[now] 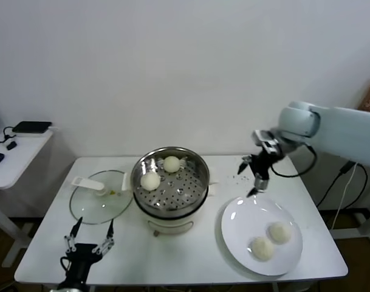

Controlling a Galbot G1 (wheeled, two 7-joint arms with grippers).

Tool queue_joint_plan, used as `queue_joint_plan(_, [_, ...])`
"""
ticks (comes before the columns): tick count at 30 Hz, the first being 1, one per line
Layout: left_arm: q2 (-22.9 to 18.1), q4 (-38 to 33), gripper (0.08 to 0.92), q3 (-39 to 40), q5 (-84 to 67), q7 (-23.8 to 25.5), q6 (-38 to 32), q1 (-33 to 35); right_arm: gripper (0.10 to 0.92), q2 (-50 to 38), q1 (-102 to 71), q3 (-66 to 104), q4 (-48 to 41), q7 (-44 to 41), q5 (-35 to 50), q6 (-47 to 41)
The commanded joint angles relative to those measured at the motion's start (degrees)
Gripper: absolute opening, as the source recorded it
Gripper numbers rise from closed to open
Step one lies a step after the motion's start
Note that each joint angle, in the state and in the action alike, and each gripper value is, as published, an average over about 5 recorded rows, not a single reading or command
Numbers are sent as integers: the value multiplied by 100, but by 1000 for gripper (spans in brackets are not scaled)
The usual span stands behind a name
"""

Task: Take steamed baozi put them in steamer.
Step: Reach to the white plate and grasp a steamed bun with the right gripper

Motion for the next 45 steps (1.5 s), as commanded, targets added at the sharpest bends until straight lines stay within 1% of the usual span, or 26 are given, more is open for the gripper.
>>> queue_joint_plan(1, [-23, -2, 823, 26, 31, -1, -16, 35, 823, -1272, -1071, 363, 715, -7, -1275, 109])
queue_joint_plan(8, [-32, 49, 823, 9, 13, -11, -59, 79, 823, -1229, -2055, 808, 488, 115, -1785, 105])
queue_joint_plan(14, [-21, 86, 823, -16, -18, -13, -66, 75, 823, -1054, -2408, 900, 311, 263, -1966, 100])
queue_joint_plan(19, [-24, 126, 823, -21, -25, -11, -75, 77, 823, -846, -2674, 1017, 194, 453, -2033, 96])
queue_joint_plan(28, [-19, 169, 823, -56, -59, -9, -94, 92, 823, -606, -2891, 1093, 131, 557, -2070, 78])
queue_joint_plan(45, [8, 219, 823, -82, -83, -11, -95, 65, 823, -538, -3144, 1222, 103, 626, -2070, 57])
